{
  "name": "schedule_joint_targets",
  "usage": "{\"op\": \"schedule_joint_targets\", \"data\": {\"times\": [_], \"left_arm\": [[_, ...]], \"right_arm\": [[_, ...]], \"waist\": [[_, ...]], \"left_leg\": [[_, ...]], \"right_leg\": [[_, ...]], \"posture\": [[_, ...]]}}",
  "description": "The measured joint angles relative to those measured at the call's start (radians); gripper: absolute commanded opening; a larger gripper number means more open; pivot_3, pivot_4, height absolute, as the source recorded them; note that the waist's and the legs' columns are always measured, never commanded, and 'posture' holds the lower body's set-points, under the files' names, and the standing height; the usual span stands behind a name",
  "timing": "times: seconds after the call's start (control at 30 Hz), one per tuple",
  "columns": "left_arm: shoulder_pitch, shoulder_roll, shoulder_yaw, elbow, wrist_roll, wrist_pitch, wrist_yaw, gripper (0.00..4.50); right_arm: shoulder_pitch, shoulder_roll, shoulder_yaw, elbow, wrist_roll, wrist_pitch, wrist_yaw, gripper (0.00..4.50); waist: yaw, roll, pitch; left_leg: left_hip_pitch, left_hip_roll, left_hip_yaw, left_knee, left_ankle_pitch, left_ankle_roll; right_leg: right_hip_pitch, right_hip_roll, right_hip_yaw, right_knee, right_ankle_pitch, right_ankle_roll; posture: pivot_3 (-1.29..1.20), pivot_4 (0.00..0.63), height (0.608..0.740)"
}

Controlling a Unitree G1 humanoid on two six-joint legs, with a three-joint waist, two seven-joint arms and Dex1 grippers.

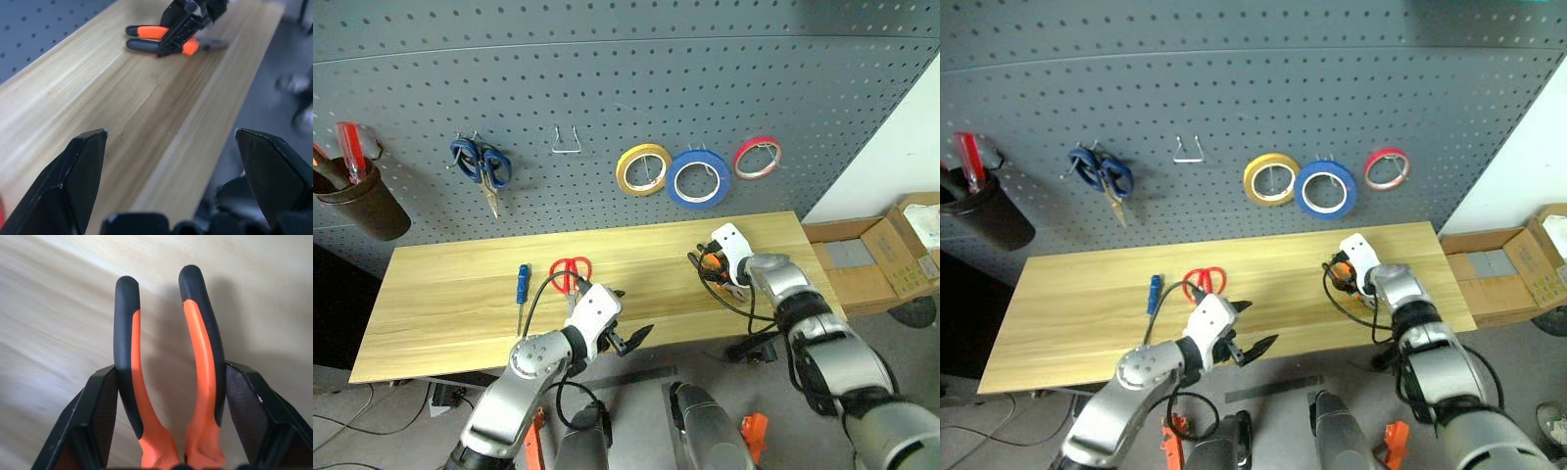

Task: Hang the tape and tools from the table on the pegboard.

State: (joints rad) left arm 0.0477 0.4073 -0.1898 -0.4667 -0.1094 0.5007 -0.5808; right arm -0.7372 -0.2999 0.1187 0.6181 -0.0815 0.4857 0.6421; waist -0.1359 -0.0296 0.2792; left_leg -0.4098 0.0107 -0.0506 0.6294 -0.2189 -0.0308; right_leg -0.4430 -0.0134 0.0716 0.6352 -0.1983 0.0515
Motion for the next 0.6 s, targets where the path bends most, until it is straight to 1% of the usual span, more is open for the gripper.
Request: {"op": "schedule_joint_targets", "data": {"times": [0.07,0.13,0.2,0.27,0.37,0.43,0.5,0.6], "left_arm": [[0.065,-0.008,0.035,-0.072,-0.015,0.031,0.028,4.5],[0.125,-0.038,0.071,-0.139,-0.042,0.059,0.068,4.5],[0.158,-0.083,0.092,-0.192,-0.052,0.08,0.117,4.5],[0.17,-0.111,0.114,-0.237,-0.06,0.097,0.165,4.5],[0.203,-0.14,0.158,-0.294,-0.052,0.113,0.24,4.5],[0.198,-0.161,0.197,-0.336,-0.042,0.135,0.299,4.5],[0.182,-0.159,0.23,-0.366,-0.031,0.149,0.335,4.5],[0.131,-0.134,0.326,-0.367,-0.01,0.166,0.378,4.5]], "right_arm": [[0.079,0.025,-0.015,-0.267,0.058,0.128,0.008,2.73],[0.105,0.093,-0.028,-0.474,0.117,0.246,-0.018,2.73],[0.103,0.166,-0.032,-0.619,0.163,0.31,-0.054,2.73],[0.092,0.234,-0.023,-0.718,0.201,0.349,-0.088,2.73],[0.061,0.356,-0.029,-0.756,0.229,0.376,-0.178,2.73],[0.001,0.429,-0.029,-0.741,0.253,0.355,-0.235,2.73],[-0.063,0.43,-0.03,-0.696,0.271,0.295,-0.259,2.73],[-0.204,0.436,-0.061,-0.531,0.285,0.155,-0.306,2.73]], "waist": [[-0.001,0.0,-0.002],[-0.002,0.0,-0.003],[0.001,-0.001,-0.005],[0.002,-0.003,-0.01],[0.004,-0.008,-0.025],[0.008,-0.009,-0.026],[0.023,-0.011,-0.03],[0.04,-0.013,-0.031]], "left_leg": [[-0.005,0.0,0.001,0.002,0.0,-0.001],[-0.007,0.001,0.0,0.002,0.001,-0.003],[-0.007,0.001,-0.001,0.002,0.004,-0.007],[-0.007,0.001,-0.001,0.005,0.005,-0.008],[-0.007,0.001,-0.001,0.01,0.005,-0.008],[-0.008,0.001,-0.001,0.014,0.004,-0.008],[-0.007,0.001,-0.001,0.015,0.005,-0.008],[-0.007,0.001,-0.001,0.016,0.005,-0.007]], "right_leg": [[-0.009,-0.001,0.001,0.008,0.001,-0.004],[-0.012,0.0,0.0,0.011,0.001,-0.004],[-0.012,0.001,0.0,0.01,0.0,-0.001],[-0.011,0.001,-0.001,0.01,0.001,-0.002],[-0.008,0.001,-0.001,0.01,0.001,-0.002],[-0.007,0.001,-0.001,0.009,0.002,-0.003],[-0.006,0.001,-0.002,0.009,0.002,-0.003],[-0.005,0.001,-0.003,0.009,0.003,-0.004]], "posture": [[-0.08,0.185,0.74],[-0.08,0.172,0.74],[-0.07,0.165,0.74],[-0.04,0.153,0.74],[0.0,0.151,0.74],[0.03,0.152,0.74],[0.05,0.153,0.74],[0.09,0.165,0.74]]}}
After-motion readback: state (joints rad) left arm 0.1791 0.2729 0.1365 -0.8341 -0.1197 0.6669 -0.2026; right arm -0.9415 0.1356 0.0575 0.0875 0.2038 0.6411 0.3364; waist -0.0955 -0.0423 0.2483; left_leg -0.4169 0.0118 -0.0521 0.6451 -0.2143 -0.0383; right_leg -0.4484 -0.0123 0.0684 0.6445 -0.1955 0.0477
